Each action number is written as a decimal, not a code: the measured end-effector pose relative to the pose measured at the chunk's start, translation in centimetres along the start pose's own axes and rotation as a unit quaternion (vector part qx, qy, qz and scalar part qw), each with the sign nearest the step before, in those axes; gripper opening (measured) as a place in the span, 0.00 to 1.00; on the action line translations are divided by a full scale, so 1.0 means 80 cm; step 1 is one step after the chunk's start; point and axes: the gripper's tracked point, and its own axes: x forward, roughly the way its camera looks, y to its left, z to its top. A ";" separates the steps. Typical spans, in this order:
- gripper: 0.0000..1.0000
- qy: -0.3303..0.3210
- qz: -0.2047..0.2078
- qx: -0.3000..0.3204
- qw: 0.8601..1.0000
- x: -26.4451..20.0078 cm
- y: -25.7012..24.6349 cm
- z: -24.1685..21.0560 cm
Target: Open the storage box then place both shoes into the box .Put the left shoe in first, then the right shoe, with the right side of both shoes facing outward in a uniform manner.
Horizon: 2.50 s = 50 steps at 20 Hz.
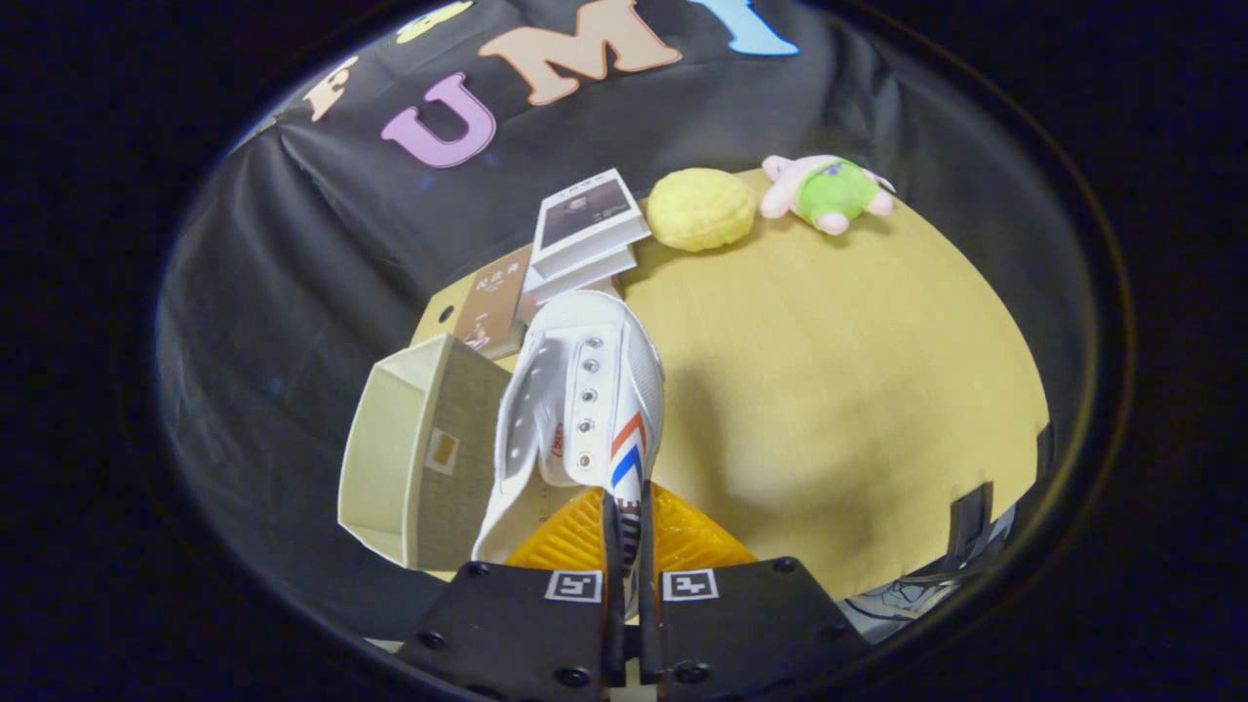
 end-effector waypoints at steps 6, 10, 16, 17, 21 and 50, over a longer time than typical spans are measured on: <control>0.09 -0.010 0.025 -0.023 0.999 -0.011 0.094 0.007; 0.09 0.000 0.037 -0.020 0.999 -0.004 0.145 0.002; 0.09 0.016 0.058 0.002 0.998 0.020 0.208 -0.011; 0.08 0.020 0.058 0.002 0.998 0.025 0.215 -0.015; 0.09 0.031 0.048 0.005 0.998 0.044 0.228 -0.032; 1.00 -0.264 0.022 -0.150 0.953 -0.121 0.087 0.137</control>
